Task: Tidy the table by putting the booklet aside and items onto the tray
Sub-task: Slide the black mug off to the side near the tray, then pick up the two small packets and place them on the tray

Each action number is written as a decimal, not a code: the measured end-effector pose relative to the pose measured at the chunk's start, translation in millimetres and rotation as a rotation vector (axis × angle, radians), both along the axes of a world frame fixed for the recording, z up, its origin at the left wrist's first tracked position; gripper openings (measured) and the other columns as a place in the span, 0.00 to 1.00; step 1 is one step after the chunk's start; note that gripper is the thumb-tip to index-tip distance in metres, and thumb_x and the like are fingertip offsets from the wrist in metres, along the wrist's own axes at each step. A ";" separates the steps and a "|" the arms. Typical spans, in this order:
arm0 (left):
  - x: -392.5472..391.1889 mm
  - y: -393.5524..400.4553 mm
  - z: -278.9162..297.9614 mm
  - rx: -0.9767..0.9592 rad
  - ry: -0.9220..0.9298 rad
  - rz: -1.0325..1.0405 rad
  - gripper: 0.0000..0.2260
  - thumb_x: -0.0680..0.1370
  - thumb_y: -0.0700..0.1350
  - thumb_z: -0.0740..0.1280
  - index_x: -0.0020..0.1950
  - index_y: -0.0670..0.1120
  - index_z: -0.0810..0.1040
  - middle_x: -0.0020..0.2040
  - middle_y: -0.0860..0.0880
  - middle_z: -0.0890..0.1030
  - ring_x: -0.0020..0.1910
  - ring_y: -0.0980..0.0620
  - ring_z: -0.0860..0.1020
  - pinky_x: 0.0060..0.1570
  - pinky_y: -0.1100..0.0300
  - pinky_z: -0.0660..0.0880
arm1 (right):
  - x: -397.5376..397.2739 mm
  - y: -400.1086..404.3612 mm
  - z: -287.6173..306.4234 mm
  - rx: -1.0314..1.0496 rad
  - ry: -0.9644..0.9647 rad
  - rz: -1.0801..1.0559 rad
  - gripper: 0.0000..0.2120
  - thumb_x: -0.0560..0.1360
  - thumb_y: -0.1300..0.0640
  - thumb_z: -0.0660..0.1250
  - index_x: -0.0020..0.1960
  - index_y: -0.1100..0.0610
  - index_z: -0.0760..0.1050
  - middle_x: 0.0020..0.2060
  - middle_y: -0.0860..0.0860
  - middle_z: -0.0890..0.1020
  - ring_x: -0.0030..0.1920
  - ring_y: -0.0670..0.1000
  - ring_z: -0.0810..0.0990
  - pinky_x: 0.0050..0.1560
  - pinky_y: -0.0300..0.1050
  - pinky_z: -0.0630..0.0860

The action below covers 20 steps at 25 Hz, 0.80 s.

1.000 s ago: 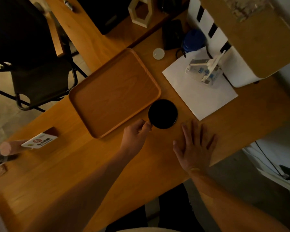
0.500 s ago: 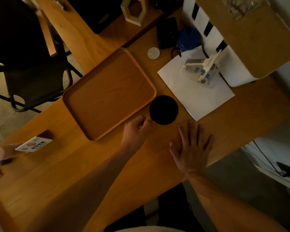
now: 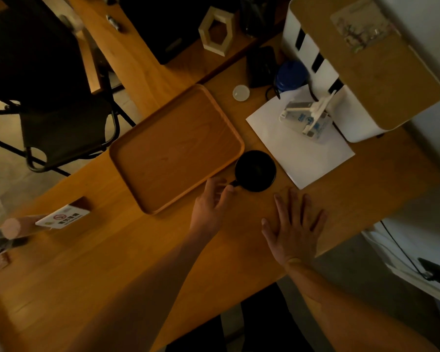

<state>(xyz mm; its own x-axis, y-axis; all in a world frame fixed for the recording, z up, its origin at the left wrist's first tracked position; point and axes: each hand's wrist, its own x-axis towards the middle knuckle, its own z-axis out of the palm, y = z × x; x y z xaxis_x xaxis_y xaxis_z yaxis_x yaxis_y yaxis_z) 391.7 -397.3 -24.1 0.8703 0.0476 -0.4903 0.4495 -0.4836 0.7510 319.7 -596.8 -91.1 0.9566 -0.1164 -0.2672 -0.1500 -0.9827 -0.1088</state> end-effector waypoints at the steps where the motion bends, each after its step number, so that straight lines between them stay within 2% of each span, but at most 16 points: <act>1: -6.4 6.5 2.0 -0.003 0.015 0.025 0.23 0.75 0.69 0.56 0.61 0.56 0.70 0.51 0.57 0.81 0.48 0.60 0.80 0.40 0.62 0.76 | 0.7 0.5 4.1 0.003 0.011 0.006 0.36 0.76 0.30 0.46 0.79 0.44 0.48 0.79 0.51 0.51 0.79 0.59 0.47 0.74 0.69 0.39; 5: -44.5 42.1 0.8 0.124 0.102 0.071 0.17 0.78 0.64 0.58 0.58 0.55 0.73 0.55 0.53 0.77 0.48 0.58 0.77 0.46 0.54 0.77 | 6.9 2.9 25.7 0.024 0.102 0.036 0.34 0.77 0.33 0.49 0.79 0.47 0.51 0.79 0.55 0.54 0.78 0.62 0.49 0.72 0.70 0.41; 7: -65.9 63.1 3.3 0.239 0.194 0.036 0.15 0.80 0.60 0.58 0.60 0.53 0.74 0.57 0.50 0.75 0.47 0.57 0.76 0.47 0.53 0.76 | 13.7 3.9 43.0 0.002 0.191 0.070 0.33 0.78 0.37 0.54 0.79 0.47 0.51 0.79 0.56 0.53 0.78 0.63 0.50 0.72 0.70 0.51; 9: -83.3 78.2 7.3 0.302 0.291 -0.026 0.17 0.81 0.59 0.58 0.64 0.51 0.74 0.61 0.49 0.73 0.50 0.52 0.76 0.48 0.54 0.75 | 23.4 3.9 60.5 0.016 0.287 0.095 0.32 0.78 0.41 0.56 0.79 0.47 0.49 0.79 0.56 0.52 0.78 0.61 0.52 0.72 0.63 0.61; 11: -97.6 89.5 16.0 0.291 0.368 -0.038 0.17 0.82 0.57 0.58 0.65 0.50 0.74 0.63 0.48 0.74 0.55 0.48 0.77 0.49 0.54 0.74 | 32.0 9.0 78.3 0.074 0.350 0.149 0.29 0.79 0.44 0.56 0.78 0.47 0.52 0.79 0.54 0.54 0.76 0.59 0.57 0.69 0.55 0.68; 13: -109.3 96.5 26.3 0.266 0.428 -0.038 0.16 0.82 0.55 0.59 0.63 0.48 0.77 0.59 0.46 0.79 0.54 0.47 0.79 0.48 0.56 0.73 | 40.4 17.6 91.4 0.147 0.455 0.223 0.27 0.80 0.45 0.57 0.77 0.48 0.56 0.77 0.51 0.59 0.74 0.56 0.63 0.66 0.52 0.71; 16: -128.7 105.4 45.3 0.251 0.455 -0.056 0.15 0.81 0.54 0.60 0.61 0.48 0.78 0.56 0.45 0.81 0.52 0.48 0.80 0.48 0.56 0.73 | 47.9 39.3 109.3 0.181 0.629 0.357 0.25 0.81 0.46 0.56 0.77 0.47 0.58 0.73 0.50 0.68 0.61 0.51 0.76 0.57 0.46 0.76; 17: -135.1 108.7 51.9 0.237 0.458 -0.051 0.16 0.81 0.55 0.60 0.62 0.48 0.77 0.57 0.45 0.81 0.53 0.48 0.79 0.50 0.55 0.74 | 48.6 48.5 115.7 0.181 0.678 0.403 0.24 0.81 0.45 0.55 0.77 0.47 0.59 0.72 0.50 0.70 0.56 0.50 0.79 0.54 0.44 0.77; 20: -152.0 127.3 68.5 0.238 0.488 -0.052 0.19 0.80 0.57 0.59 0.67 0.49 0.74 0.63 0.47 0.77 0.56 0.49 0.77 0.52 0.54 0.75 | 44.1 80.3 126.3 0.181 0.723 0.529 0.25 0.81 0.45 0.55 0.77 0.47 0.59 0.73 0.51 0.69 0.58 0.50 0.78 0.53 0.41 0.76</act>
